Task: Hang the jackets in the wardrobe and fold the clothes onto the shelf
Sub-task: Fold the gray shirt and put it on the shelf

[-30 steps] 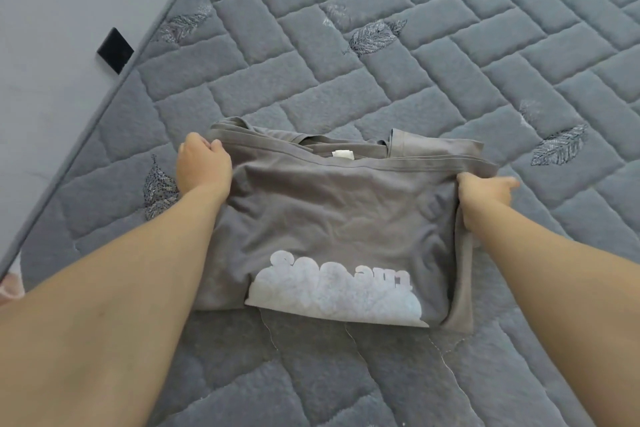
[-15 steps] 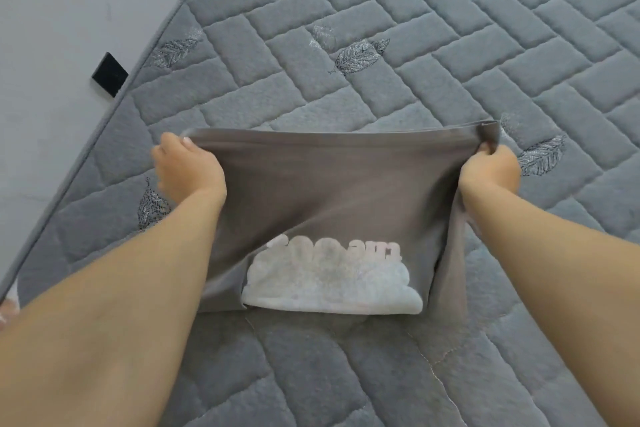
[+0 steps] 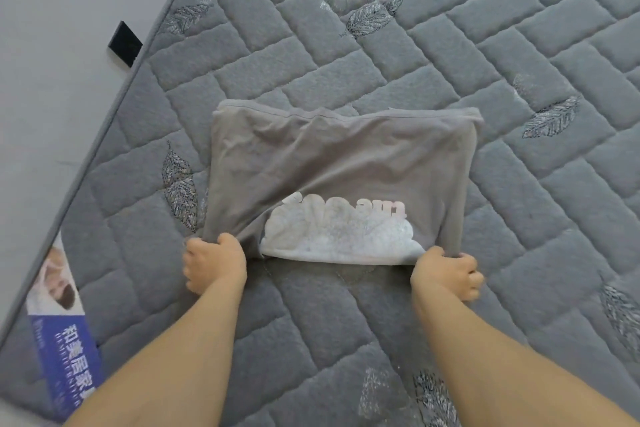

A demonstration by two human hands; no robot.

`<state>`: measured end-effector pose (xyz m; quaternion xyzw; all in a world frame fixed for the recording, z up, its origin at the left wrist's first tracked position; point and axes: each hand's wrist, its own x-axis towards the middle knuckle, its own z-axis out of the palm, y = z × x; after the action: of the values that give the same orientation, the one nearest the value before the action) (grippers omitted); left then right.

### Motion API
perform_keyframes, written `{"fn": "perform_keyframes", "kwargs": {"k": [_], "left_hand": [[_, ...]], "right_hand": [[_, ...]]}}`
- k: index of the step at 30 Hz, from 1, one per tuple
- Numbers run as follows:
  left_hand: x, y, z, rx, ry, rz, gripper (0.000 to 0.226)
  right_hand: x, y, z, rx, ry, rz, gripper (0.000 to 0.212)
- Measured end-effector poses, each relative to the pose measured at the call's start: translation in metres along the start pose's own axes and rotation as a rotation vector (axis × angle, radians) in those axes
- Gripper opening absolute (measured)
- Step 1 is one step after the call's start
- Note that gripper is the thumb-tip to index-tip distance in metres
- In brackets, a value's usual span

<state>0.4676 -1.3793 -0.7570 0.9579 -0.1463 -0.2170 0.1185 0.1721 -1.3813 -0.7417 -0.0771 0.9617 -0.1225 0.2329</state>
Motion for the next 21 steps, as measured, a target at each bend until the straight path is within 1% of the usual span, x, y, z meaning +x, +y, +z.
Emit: {"fn": "perform_keyframes", "kwargs": {"k": [2,4,6,7,9,10,13,14,16,17,19,20,21], "left_hand": [[-0.003,0.0,-0.002,-0.147,-0.018,-0.071,0.041],[-0.002,0.002,-0.001,-0.233,-0.034,-0.073,0.038],[0.006,0.006,-0.005,-0.23,-0.007,-0.02,0.037],[0.012,0.007,-0.008,-0.209,0.012,0.004,0.037],[0.024,0.005,-0.015,-0.14,0.02,0.038,0.037],[0.029,0.003,-0.017,-0.101,0.002,0.048,0.037],[0.033,-0.001,-0.017,0.013,-0.094,0.022,0.043],[0.033,-0.001,-0.016,0.05,-0.124,-0.003,0.047],[0.029,-0.001,-0.015,0.126,-0.158,-0.05,0.054],[0.028,0.0,-0.016,0.163,-0.159,-0.05,0.056],[0.026,0.006,-0.018,0.202,-0.129,0.012,0.057],[0.025,0.01,-0.019,0.196,-0.12,0.055,0.057],[0.027,0.015,-0.019,0.182,-0.124,0.09,0.058]], "right_hand": [[0.002,0.002,0.002,0.081,-0.01,0.064,0.033],[0.006,0.0,0.0,0.242,-0.023,0.11,0.033],[0.012,-0.004,-0.006,0.484,-0.075,0.168,0.035],[0.016,-0.003,-0.01,0.57,-0.136,0.193,0.037],[0.021,-0.004,-0.022,0.623,-0.247,0.214,0.041],[0.024,-0.005,-0.027,0.605,-0.255,0.197,0.042],[0.03,-0.012,-0.036,0.506,-0.126,0.037,0.047],[0.032,-0.012,-0.038,0.417,-0.115,-0.053,0.044],[0.035,-0.004,-0.037,0.081,-0.066,-0.201,0.036],[0.037,0.001,-0.035,-0.102,-0.029,-0.24,0.034],[0.033,0.004,-0.03,-0.328,0.005,-0.309,0.047],[0.028,-0.001,-0.028,-0.387,0.012,-0.385,0.055],[0.021,-0.01,-0.022,-0.425,0.014,-0.51,0.059]]}}
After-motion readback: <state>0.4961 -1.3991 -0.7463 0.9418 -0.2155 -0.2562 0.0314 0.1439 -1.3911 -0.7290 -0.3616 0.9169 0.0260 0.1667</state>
